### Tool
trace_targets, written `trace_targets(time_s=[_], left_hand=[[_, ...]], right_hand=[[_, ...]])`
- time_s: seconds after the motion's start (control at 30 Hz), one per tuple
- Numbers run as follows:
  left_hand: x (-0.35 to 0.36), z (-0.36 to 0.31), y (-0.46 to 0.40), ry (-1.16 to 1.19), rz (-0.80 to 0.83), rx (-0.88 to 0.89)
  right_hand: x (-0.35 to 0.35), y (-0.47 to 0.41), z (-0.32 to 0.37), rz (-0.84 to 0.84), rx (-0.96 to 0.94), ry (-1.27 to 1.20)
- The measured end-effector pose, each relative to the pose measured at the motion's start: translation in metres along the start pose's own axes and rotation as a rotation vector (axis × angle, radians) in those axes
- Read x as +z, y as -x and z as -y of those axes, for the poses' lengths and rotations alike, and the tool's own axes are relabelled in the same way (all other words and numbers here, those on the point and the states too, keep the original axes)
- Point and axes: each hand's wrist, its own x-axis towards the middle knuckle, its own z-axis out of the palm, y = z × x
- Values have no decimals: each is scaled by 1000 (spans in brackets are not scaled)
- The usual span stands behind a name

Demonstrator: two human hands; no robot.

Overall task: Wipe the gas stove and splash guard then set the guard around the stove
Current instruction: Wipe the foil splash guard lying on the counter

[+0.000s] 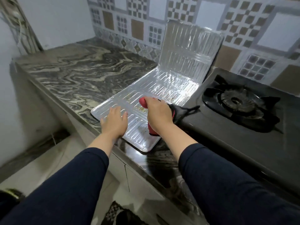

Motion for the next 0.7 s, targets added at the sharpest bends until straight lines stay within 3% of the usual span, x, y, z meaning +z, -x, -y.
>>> trace_targets(time_s=[0.2,0.5,0.7], left_hand=[[32,44,-4,-14,6,-173],[52,77,-52,-232,-14,-273],[53,77,-55,-325,-14,-276]], right_hand=[[100,29,-12,436,-220,-103],[122,18,-15,479,-164,-126],[137,-32,-31,333,191,-100]])
